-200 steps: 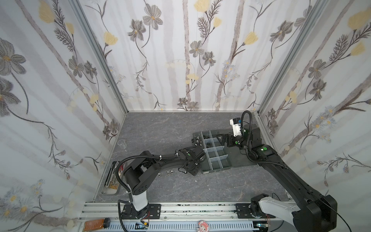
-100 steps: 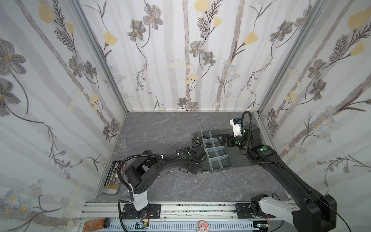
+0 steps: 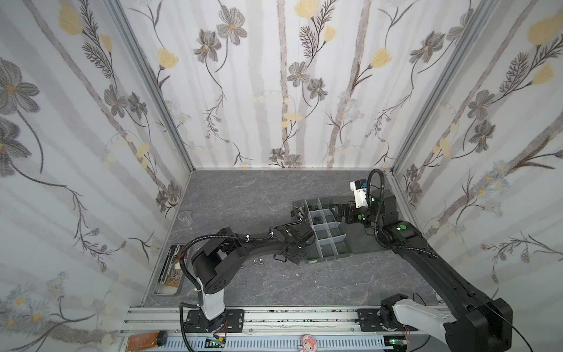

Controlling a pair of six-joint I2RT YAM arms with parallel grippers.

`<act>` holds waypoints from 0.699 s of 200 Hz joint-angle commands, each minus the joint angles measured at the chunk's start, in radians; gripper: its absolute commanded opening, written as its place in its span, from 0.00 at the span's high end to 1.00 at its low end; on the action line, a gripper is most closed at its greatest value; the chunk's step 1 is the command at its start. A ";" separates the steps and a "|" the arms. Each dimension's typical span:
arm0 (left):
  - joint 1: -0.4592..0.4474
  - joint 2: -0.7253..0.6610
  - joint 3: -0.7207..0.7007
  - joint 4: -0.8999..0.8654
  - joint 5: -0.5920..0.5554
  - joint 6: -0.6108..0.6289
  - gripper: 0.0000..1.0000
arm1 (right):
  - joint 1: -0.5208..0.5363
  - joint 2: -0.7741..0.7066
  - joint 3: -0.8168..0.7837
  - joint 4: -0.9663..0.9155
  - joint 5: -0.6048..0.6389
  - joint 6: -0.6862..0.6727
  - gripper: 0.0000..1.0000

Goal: Sort the screws and nuts into containers
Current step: Pick up the screw at the center of the table, then place the screw into the container.

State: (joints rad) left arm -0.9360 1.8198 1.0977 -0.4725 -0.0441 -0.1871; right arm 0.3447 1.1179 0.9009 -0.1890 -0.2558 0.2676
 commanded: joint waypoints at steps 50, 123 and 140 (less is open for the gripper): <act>0.014 -0.096 0.032 -0.099 -0.057 -0.021 0.86 | -0.002 -0.012 -0.008 0.047 -0.026 0.006 0.00; 0.073 -0.146 0.124 -0.129 -0.035 -0.007 0.86 | -0.002 -0.022 -0.062 0.108 -0.082 0.060 0.00; 0.085 -0.126 0.168 -0.138 -0.025 0.005 0.86 | -0.002 -0.035 -0.083 0.129 -0.079 0.076 0.00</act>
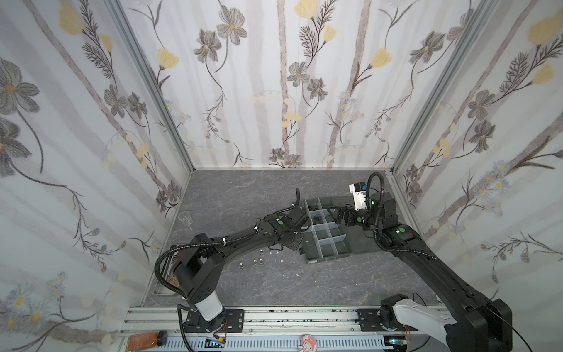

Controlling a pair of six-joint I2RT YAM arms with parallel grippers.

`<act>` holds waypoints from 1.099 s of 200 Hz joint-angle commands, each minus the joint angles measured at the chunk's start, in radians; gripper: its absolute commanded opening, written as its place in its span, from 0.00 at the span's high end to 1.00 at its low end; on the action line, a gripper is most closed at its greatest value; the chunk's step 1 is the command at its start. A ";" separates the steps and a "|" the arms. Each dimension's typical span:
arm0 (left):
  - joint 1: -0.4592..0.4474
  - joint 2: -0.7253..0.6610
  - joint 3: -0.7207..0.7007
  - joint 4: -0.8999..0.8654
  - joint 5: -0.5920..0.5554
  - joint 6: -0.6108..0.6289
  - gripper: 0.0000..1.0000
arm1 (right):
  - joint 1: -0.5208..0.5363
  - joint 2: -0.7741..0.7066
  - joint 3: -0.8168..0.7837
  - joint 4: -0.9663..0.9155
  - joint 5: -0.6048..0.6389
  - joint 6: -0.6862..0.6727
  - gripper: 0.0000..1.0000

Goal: Sort the screws and nuts into containers
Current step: Place the screw into the container.

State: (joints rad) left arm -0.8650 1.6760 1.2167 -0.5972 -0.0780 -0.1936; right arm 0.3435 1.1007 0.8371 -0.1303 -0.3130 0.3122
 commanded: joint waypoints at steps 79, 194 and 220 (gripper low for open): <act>0.064 0.187 0.326 -0.071 0.045 0.061 0.86 | -0.070 -0.090 -0.162 0.167 -0.019 0.178 0.00; 0.071 0.458 0.668 -0.131 0.102 0.075 0.87 | -0.188 -0.144 -0.342 0.263 -0.082 0.247 0.00; 0.070 0.513 0.738 -0.144 0.121 0.076 0.88 | -0.198 -0.144 -0.356 0.273 -0.093 0.247 0.00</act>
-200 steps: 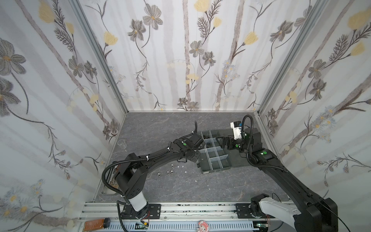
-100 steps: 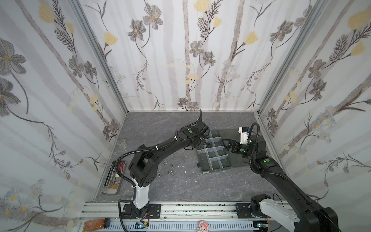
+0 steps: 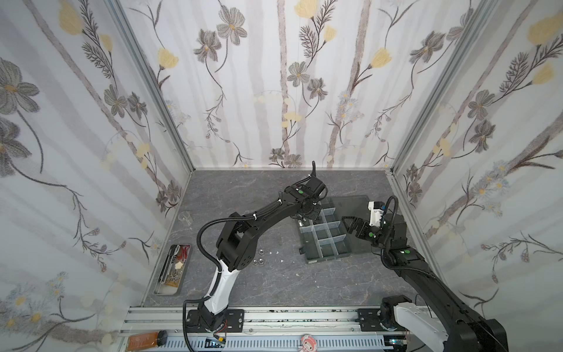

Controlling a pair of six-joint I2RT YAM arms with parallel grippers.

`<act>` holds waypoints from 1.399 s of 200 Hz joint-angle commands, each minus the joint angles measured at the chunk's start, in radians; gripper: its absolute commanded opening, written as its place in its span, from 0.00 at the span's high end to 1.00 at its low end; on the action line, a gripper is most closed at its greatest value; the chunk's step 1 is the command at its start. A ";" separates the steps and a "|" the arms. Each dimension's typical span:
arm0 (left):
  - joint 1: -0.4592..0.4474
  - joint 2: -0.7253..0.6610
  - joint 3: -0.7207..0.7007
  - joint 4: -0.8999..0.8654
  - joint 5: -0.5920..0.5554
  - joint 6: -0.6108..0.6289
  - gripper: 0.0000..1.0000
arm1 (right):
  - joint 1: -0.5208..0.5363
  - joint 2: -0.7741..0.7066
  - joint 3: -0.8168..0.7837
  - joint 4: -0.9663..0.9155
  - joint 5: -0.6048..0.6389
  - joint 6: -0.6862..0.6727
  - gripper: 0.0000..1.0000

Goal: Sort the screws and nuts into containers
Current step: Place the screw into the container.

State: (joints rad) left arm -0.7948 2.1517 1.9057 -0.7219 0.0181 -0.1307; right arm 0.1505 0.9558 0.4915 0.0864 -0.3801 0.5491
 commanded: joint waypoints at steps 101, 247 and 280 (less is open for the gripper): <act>-0.014 0.156 0.148 -0.042 0.037 0.014 0.88 | -0.012 0.026 -0.014 0.079 -0.054 0.004 0.00; -0.018 -0.011 0.020 0.077 0.001 0.016 0.26 | -0.013 -0.047 0.046 -0.024 -0.063 -0.030 0.00; -0.017 -0.143 -0.065 0.137 -0.019 0.006 0.15 | -0.007 -0.110 0.068 -0.085 -0.040 -0.039 0.00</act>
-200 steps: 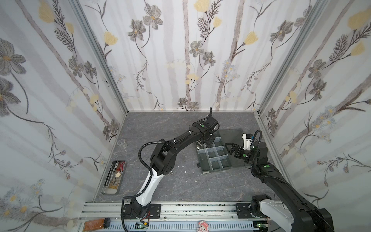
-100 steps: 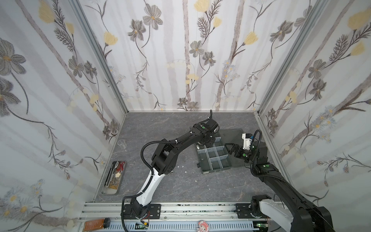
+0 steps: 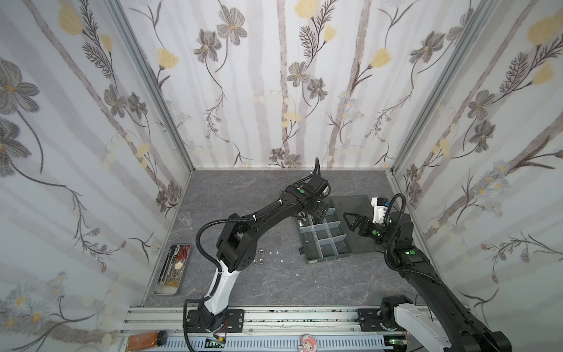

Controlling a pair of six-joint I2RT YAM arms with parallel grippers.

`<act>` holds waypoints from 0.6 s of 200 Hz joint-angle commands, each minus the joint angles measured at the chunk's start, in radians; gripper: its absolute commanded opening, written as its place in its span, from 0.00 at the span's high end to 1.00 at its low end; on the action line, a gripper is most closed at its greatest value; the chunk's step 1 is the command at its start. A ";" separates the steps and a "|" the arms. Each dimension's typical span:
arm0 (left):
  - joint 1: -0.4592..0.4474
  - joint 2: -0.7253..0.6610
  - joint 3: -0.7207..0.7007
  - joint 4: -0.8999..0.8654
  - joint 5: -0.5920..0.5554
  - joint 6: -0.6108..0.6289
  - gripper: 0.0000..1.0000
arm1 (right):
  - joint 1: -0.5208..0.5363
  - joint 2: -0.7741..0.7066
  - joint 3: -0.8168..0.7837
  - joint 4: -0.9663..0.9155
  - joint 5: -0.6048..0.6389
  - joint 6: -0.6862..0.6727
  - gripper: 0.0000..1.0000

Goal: Sort the screws and nuts into containers
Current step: Place the screw into the container, then pick up the nut from the center of the table.

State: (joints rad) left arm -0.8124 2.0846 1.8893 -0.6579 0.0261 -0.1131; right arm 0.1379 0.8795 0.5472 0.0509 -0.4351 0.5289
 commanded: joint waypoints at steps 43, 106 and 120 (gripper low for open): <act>0.013 -0.285 -0.247 0.184 -0.042 -0.058 0.00 | 0.029 -0.077 0.072 -0.151 0.033 -0.036 0.00; 0.135 -0.627 -0.587 0.295 -0.038 -0.173 0.00 | 0.283 0.001 0.156 -0.230 0.188 -0.052 0.01; 0.183 -0.693 -0.676 0.307 -0.030 -0.200 0.00 | 0.345 0.052 0.194 -0.243 0.222 -0.062 0.01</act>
State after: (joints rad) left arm -0.6834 1.4685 1.3014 -0.4065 -0.0032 -0.2420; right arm 0.4049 0.8742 0.6933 -0.1616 -0.3038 0.4877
